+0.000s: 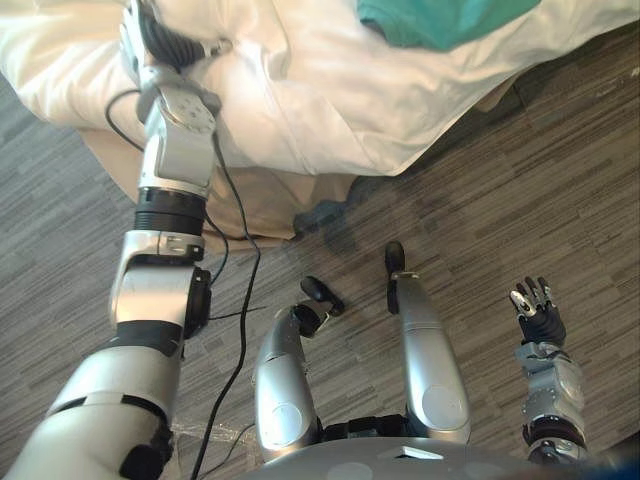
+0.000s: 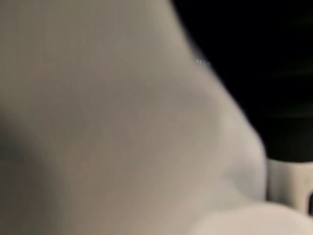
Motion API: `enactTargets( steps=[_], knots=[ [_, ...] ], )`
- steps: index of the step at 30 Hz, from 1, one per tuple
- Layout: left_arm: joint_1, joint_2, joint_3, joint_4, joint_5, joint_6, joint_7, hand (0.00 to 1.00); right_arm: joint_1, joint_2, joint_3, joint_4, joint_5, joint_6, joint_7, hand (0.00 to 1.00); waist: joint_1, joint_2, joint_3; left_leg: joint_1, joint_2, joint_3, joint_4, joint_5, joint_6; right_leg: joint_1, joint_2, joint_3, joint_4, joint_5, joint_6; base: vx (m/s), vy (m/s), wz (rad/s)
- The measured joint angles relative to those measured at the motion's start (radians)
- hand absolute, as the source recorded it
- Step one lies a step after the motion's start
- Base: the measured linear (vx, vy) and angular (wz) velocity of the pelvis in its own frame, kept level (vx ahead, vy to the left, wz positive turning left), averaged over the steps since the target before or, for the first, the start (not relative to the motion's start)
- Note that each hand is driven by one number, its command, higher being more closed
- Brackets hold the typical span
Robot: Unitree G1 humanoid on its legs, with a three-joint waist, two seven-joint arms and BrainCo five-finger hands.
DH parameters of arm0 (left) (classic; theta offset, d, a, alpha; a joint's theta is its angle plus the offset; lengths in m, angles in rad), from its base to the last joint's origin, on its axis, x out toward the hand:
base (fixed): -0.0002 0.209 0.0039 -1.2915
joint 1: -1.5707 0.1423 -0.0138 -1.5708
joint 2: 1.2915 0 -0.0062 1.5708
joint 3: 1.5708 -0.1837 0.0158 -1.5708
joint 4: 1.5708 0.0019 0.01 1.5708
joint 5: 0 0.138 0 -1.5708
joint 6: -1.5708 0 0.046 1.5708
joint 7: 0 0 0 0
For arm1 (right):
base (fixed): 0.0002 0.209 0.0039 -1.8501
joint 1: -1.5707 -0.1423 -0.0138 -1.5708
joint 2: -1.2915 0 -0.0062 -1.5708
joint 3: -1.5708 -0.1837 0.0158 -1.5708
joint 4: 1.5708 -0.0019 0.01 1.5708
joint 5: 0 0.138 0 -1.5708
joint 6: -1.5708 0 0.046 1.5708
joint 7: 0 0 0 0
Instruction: Tidy the bed and pick cloth on bed and put in laundry
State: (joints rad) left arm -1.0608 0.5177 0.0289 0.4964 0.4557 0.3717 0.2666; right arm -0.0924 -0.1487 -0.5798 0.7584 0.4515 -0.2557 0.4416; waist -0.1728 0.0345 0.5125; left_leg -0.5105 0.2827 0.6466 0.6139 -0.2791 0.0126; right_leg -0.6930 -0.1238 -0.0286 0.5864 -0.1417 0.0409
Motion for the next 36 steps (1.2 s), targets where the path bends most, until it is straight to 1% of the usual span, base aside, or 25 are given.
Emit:
enactTargets(
  steps=[3, 5, 8, 9, 11, 13, 15, 17, 19, 20, 22, 23, 24, 25, 26, 27, 28, 29, 30, 31, 32, 33, 34, 35, 36],
  knots=[
    [0.002, 0.023, 0.001, 0.001, 0.0, -0.037, -0.053, 1.0, 0.002, -0.019, 0.011, -0.003, 0.021, 0.001, 0.034, 0.0, 0.001, -0.003, 0.008, -0.016, 0.009, -0.01, 0.028, -0.017, 0.007, -0.007, -0.001, -0.004, 0.012, -0.002, 0.003, -0.08, -0.014, 0.06],
    [0.001, 0.04, -0.001, 0.001, 0.005, -0.076, -0.109, 1.0, 0.011, -0.043, 0.012, -0.024, 0.038, -0.001, 0.063, 0.0, -0.001, -0.004, 0.009, -0.035, 0.01, -0.016, 0.04, -0.025, 0.008, -0.02, -0.005, -0.007, 0.014, 0.0, 0.007, -0.07, 0.001, 0.09],
    [0.005, 0.052, -0.013, 0.006, -0.003, -0.105, -0.155, 1.0, 0.013, -0.073, 0.012, -0.029, 0.037, -0.005, 0.086, 0.0, 0.0, -0.004, 0.009, -0.03, 0.0, -0.014, 0.035, -0.023, 0.013, -0.019, -0.016, -0.007, 0.017, 0.001, 0.01, -0.01, 0.002, 0.02],
    [0.006, 0.054, -0.019, 0.007, -0.007, -0.113, -0.159, 1.0, 0.013, -0.077, 0.012, -0.033, 0.037, -0.008, 0.089, 0.0, 0.0, -0.004, 0.009, -0.029, -0.003, -0.014, 0.033, -0.021, 0.016, -0.019, -0.018, -0.007, 0.019, 0.001, 0.01, 0.03, 0.011, 0.02],
    [0.014, 0.067, -0.049, 0.008, -0.047, -0.162, -0.159, 1.0, 0.013, -0.087, 0.012, -0.042, 0.035, -0.014, 0.104, 0.0, 0.0, -0.004, 0.009, -0.024, -0.006, -0.014, 0.032, -0.018, 0.017, -0.012, -0.022, -0.008, 0.022, 0.001, 0.009, 0.07, 0.005, 0.03],
    [0.033, 0.074, -0.072, 0.008, -0.078, -0.195, -0.16, 1.0, 0.015, -0.097, 0.012, -0.044, 0.035, -0.014, 0.106, 0.0, 0.002, -0.004, 0.009, -0.004, -0.011, -0.016, 0.028, -0.017, 0.018, 0.007, -0.027, -0.012, 0.024, -0.001, 0.006, 0.08, 0.005, 0.08],
    [0.062, 0.08, -0.099, 0.0, -0.094, -0.22, -0.176, 1.0, 0.026, -0.102, 0.012, -0.058, 0.035, -0.014, 0.106, 0.0, 0.003, -0.004, 0.009, 0.029, -0.029, -0.024, 0.01, -0.012, 0.017, 0.04, -0.039, -0.017, 0.026, -0.009, 0.006, 0.07, 0.004, 0.18],
    [0.121, 0.081, -0.109, -0.02, -0.124, -0.255, -0.196, 1.0, 0.061, -0.105, 0.012, -0.072, 0.032, -0.02, 0.107, 0.0, 0.007, -0.003, 0.007, 0.075, -0.052, -0.035, -0.011, -0.009, 0.017, 0.089, -0.06, -0.03, 0.031, -0.028, 0.011, 0.04, -0.011, 0.25],
    [0.163, 0.081, -0.109, -0.052, -0.135, -0.273, -0.204, 1.0, 0.085, -0.105, 0.012, -0.071, 0.02, -0.027, 0.106, 0.0, 0.011, -0.002, 0.005, 0.092, -0.063, -0.053, -0.023, -0.006, 0.013, 0.115, -0.069, -0.046, 0.028, -0.035, 0.011, 0.01, -0.029, 0.24],
    [0.193, 0.082, -0.108, -0.074, -0.158, -0.282, -0.218, 1.0, 0.107, -0.105, 0.012, -0.069, 0.002, -0.033, 0.105, 0.0, 0.021, -0.003, 0.005, 0.109, -0.069, -0.061, -0.035, -0.002, 0.014, 0.14, -0.074, -0.058, 0.021, -0.038, 0.013, 0.0, -0.044, 0.33],
    [0.243, 0.082, -0.108, -0.091, -0.178, -0.306, -0.228, 1.0, 0.136, -0.103, 0.011, -0.062, -0.019, -0.045, 0.103, 0.0, 0.029, -0.003, 0.002, 0.143, -0.081, -0.08, -0.06, 0.008, 0.012, 0.191, -0.084, -0.082, 0.005, -0.044, 0.015, 0.0, -0.042, 0.32],
    [0.289, 0.082, -0.103, -0.092, -0.202, -0.322, -0.233, 1.0, 0.149, -0.1, 0.011, -0.048, -0.043, -0.057, 0.101, 0.0, 0.034, -0.005, -0.021, 0.158, -0.089, -0.09, -0.076, 0.013, 0.009, 0.213, -0.089, -0.094, -0.003, -0.049, 0.015, 0.02, -0.042, 0.25],
    [0.345, 0.082, -0.103, -0.092, -0.222, -0.336, -0.24, 1.0, 0.163, -0.092, 0.011, -0.028, -0.063, -0.069, 0.097, 0.0, 0.047, -0.006, -0.072, 0.157, -0.094, -0.093, -0.093, 0.018, 0.005, 0.214, -0.09, -0.1, -0.016, -0.05, 0.016, 0.06, -0.047, 0.19],
    [0.387, 0.08, -0.101, -0.094, -0.241, -0.346, -0.243, 1.0, 0.176, -0.082, 0.011, -0.016, -0.075, -0.078, 0.094, 0.0, 0.057, -0.01, -0.108, 0.159, -0.098, -0.099, -0.108, 0.021, 0.002, 0.219, -0.09, -0.108, -0.026, -0.05, 0.016, 0.09, -0.043, 0.21],
    [0.431, 0.079, -0.088, -0.104, -0.254, -0.356, -0.248, 1.0, 0.186, -0.069, 0.011, -0.009, -0.088, -0.084, 0.092, 0.0, 0.058, -0.009, -0.129, 0.169, -0.102, -0.113, -0.122, 0.029, -0.001, 0.243, -0.091, -0.126, -0.041, -0.05, 0.016, 0.12, -0.05, 0.33],
    [0.48, 0.077, -0.069, -0.12, -0.285, -0.374, -0.252, 0.0, 0.2, -0.05, 0.01, 0.0, -0.105, -0.096, 0.083, 0.0, 0.063, -0.014, -0.138, 0.202, -0.106, -0.129, -0.14, 0.037, -0.005, 0.293, -0.091, -0.149, -0.063, -0.051, 0.015, 0.1, -0.043, 0.36],
    [0.505, 0.073, -0.06, -0.125, -0.293, -0.386, -0.257, 0.0, 0.212, -0.041, 0.01, 0.005, -0.111, -0.101, 0.08, 0.0, 0.071, -0.016, -0.151, 0.214, -0.107, -0.135, -0.151, 0.041, -0.008, 0.311, -0.09, -0.158, -0.072, -0.051, 0.015, 0.11, -0.051, 0.37],
    [0.561, 0.054, -0.039, -0.134, -0.313, -0.408, -0.266, 0.0, 0.239, -0.022, 0.01, 0.008, -0.13, -0.114, 0.068, 0.0, 0.084, -0.017, -0.182, 0.232, -0.11, -0.148, -0.167, 0.046, -0.013, 0.344, -0.09, -0.18, -0.093, -0.052, 0.014, 0.09, -0.037, 0.28],
    [0.593, 0.04, -0.025, -0.139, -0.319, -0.42, -0.27, 0.0, 0.251, -0.011, 0.01, 0.009, -0.141, -0.123, 0.062, 0.0, 0.086, -0.018, -0.195, 0.244, -0.113, -0.157, -0.177, 0.049, -0.016, 0.363, -0.09, -0.189, -0.103, -0.055, 0.016, 0.12, -0.044, 0.4],
    [0.662, 0.014, 0.0, -0.15, -0.324, -0.444, -0.285, 0.0, 0.268, 0.012, 0.015, 0.011, -0.155, -0.129, 0.043, 0.0, 0.089, -0.024, -0.213, 0.279, -0.121, -0.17, -0.197, 0.052, -0.021, 0.411, -0.093, -0.211, -0.121, -0.061, 0.017, 0.13, -0.036, 0.34],
    [0.733, -0.016, 0.013, -0.164, -0.324, -0.467, -0.306, 0.0, 0.291, 0.034, 0.039, 0.013, -0.161, -0.128, 0.013, 0.0, 0.106, -0.028, -0.236, 0.314, -0.126, -0.177, -0.218, 0.055, -0.026, 0.455, -0.093, -0.226, -0.14, -0.066, 0.018, 0.13, -0.034, 0.31],
    [0.764, -0.031, 0.014, -0.168, -0.324, -0.473, -0.314, 0.0, 0.303, 0.042, 0.053, 0.014, -0.161, -0.128, 0.004, 0.0, 0.112, -0.028, -0.249, 0.325, -0.128, -0.184, -0.225, 0.057, -0.029, 0.473, -0.092, -0.235, -0.15, -0.066, 0.018, 0.12, -0.034, 0.3],
    [0.837, -0.058, 0.021, -0.181, -0.323, -0.482, -0.334, 0.0, 0.323, 0.062, 0.085, 0.014, -0.161, -0.123, -0.015, 0.0, 0.118, -0.029, -0.284, 0.337, -0.131, -0.197, -0.239, 0.059, -0.033, 0.5, -0.09, -0.254, -0.171, -0.069, 0.022, 0.11, -0.034, 0.27],
    [0.905, -0.087, 0.042, -0.183, -0.313, -0.499, -0.347, 0.0, 0.331, 0.078, 0.116, 0.013, -0.161, -0.103, -0.035, 0.0, 0.129, -0.03, -0.312, 0.352, -0.132, -0.202, -0.252, 0.062, -0.037, 0.523, -0.087, -0.263, -0.191, -0.069, 0.022, 0.12, -0.033, 0.23],
    [0.936, -0.1, 0.052, -0.182, -0.309, -0.503, -0.351, 0.0, 0.332, 0.084, 0.127, 0.013, -0.161, -0.09, -0.041, 0.0, 0.134, -0.03, -0.32, 0.362, -0.132, -0.204, -0.257, 0.063, -0.039, 0.536, -0.084, -0.268, -0.199, -0.069, 0.022, 0.12, -0.041, 0.17]
  ],
)
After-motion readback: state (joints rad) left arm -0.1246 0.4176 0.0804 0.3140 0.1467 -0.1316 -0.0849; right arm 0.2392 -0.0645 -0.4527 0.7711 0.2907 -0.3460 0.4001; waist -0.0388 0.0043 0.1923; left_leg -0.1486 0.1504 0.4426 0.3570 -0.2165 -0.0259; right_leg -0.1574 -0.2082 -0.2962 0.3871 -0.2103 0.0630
